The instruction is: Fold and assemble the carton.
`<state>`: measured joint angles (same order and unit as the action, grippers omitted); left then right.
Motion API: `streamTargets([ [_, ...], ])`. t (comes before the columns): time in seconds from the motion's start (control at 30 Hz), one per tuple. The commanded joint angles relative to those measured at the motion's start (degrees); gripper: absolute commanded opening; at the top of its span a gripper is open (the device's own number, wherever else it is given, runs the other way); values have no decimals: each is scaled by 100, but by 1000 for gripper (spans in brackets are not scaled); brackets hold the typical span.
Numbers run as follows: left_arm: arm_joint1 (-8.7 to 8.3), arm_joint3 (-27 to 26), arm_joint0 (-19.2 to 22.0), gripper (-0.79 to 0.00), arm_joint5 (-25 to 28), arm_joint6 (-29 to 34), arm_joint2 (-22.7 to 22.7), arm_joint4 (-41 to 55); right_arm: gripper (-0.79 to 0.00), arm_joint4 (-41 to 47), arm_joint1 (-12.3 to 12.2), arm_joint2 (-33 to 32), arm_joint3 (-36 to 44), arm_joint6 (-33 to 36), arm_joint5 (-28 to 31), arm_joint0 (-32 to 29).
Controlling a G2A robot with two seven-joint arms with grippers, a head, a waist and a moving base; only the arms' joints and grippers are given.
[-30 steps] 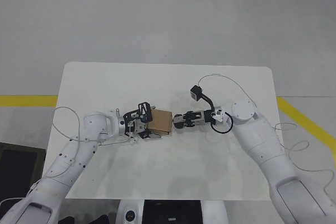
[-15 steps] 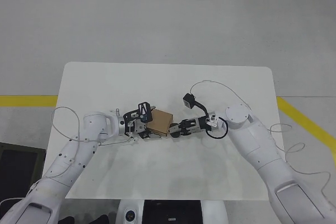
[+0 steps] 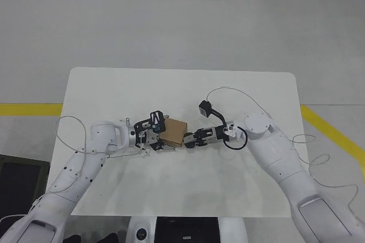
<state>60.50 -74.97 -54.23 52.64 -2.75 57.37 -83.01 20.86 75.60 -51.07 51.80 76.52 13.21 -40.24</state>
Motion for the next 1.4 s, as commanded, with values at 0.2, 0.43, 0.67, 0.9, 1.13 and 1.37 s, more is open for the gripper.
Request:
streamTargets([
  [0.2,-36,28,-22,0,-37,34,206,206,-785,-107,-125,-287,116,-48,208,-39],
  [0.43,-180,-161,-293,0,177,177,775,689,-785,-245,-291,-672,451,-156,667,-237],
  [0.67,-338,-680,-692,0,233,459,1458,1252,-613,-344,-442,-1082,858,-387,1315,-475],
  [0.9,-434,-1111,-961,0,-11,1035,1997,2173,-194,-437,-556,-1431,1084,-679,2024,-637],
  [1.13,-456,-1277,-1009,0,-753,1617,2271,2996,0,-755,-673,-1810,1107,-1219,2674,-659],
  [1.37,-503,-1382,-1024,0,-952,2015,2516,3291,0,-1701,-811,-2287,1134,-2178,3068,-707],
])
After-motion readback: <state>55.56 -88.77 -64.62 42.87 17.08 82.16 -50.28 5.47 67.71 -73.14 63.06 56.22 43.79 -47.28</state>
